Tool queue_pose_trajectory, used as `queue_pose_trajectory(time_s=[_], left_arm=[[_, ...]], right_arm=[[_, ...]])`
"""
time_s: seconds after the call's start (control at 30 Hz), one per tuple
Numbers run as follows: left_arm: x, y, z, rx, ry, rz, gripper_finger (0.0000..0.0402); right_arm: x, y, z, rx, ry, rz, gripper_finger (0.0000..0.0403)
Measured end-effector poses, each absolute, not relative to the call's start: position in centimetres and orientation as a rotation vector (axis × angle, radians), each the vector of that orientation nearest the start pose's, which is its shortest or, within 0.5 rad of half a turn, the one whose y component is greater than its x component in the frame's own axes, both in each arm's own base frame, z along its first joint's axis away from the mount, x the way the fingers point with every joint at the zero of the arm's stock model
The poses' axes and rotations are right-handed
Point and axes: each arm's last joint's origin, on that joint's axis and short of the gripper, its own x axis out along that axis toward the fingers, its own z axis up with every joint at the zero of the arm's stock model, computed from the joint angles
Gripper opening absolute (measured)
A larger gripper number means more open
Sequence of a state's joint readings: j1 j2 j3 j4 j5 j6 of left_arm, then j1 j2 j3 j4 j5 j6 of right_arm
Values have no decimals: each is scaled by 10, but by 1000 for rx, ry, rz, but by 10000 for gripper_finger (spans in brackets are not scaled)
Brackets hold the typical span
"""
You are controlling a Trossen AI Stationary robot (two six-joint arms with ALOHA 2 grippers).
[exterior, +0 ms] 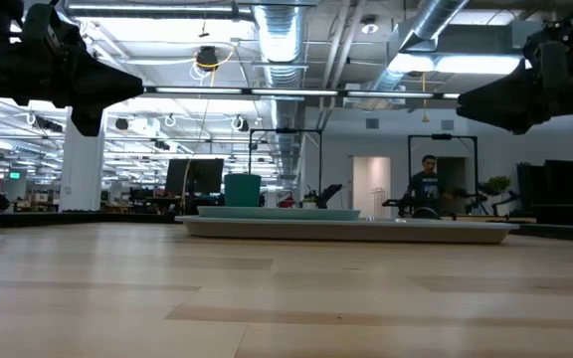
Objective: Pick and place plate/cup/fork/spoon on tray
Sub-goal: Return to Home Position
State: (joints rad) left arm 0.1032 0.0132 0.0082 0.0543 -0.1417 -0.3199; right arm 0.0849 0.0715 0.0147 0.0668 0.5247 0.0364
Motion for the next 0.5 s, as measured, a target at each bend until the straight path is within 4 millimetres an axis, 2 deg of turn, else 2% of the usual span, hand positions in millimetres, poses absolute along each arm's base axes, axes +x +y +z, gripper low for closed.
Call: queue_pose_trajectory(time_s=[0.5], left_arm=[[97,14,170,-321,-87,235,46]], right_arm=[[98,-6,169,35,-12,-439,260]])
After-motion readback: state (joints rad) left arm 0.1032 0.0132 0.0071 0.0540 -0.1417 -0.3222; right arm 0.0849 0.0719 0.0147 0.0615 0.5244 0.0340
